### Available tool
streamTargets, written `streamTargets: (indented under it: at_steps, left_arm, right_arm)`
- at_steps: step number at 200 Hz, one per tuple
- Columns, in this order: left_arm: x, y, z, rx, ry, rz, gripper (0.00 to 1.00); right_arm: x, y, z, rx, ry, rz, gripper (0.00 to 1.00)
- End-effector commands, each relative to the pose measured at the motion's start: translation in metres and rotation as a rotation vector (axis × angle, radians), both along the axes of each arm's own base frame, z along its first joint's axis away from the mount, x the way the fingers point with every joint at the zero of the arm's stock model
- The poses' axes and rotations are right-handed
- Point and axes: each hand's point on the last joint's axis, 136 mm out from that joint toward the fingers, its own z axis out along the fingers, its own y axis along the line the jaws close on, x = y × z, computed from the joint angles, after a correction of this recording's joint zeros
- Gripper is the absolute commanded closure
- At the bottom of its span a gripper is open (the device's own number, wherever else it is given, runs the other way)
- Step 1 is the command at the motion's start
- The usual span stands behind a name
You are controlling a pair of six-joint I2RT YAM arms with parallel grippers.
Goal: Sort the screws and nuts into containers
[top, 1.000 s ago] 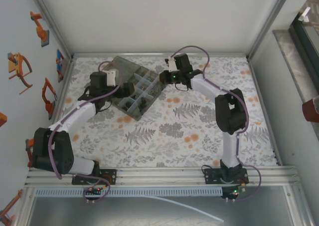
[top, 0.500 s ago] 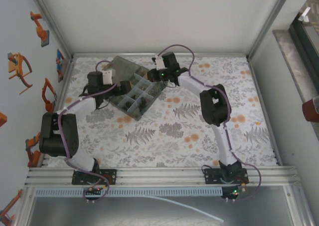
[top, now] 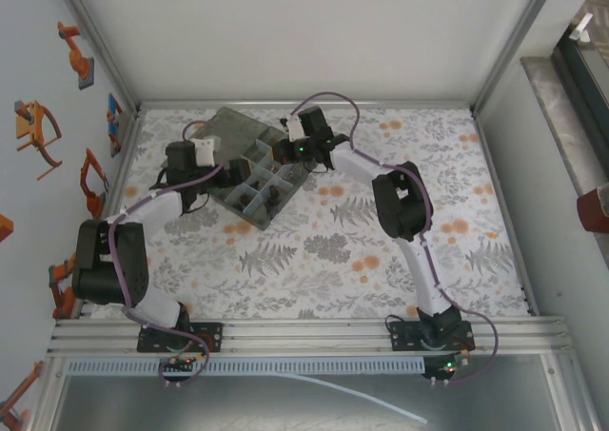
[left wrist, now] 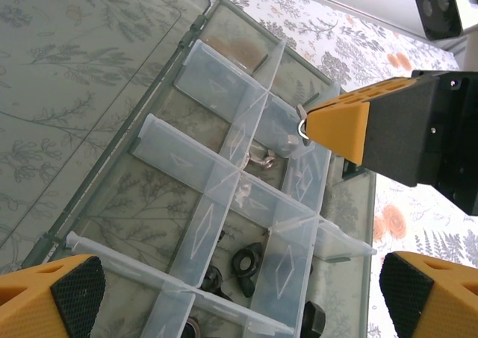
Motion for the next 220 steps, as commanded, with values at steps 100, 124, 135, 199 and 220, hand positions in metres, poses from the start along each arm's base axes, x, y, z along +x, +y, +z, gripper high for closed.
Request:
streamTargets:
  at_steps: [100, 124, 135, 199, 220]
  left_arm:
    - [-0.01, 0.002, 0.007, 0.025, -0.042, -0.03, 0.03]
    - [-0.01, 0.002, 0.006, 0.035, -0.048, -0.04, 0.03]
    - [-0.01, 0.002, 0.006, 0.039, -0.056, -0.046, 0.03]
    - [-0.021, 0.001, 0.014, 0.018, -0.118, -0.053, 0.03]
    - [-0.029, 0.001, 0.023, 0.018, -0.124, -0.061, 0.03]
  right_arm:
    - [-0.003, 0.0, -0.009, -0.024, 0.035, -0.006, 0.98]
    - [-0.003, 0.001, -0.011, -0.028, 0.043, -0.001, 0.93]
    - [-0.002, -0.001, -0.011, -0.035, 0.04, -0.007, 0.86]
    - [0.006, -0.004, 0.033, -0.076, -0.034, -0.007, 0.72]
    - [0.003, -0.011, 0.066, -0.063, -0.096, -0.027, 0.73]
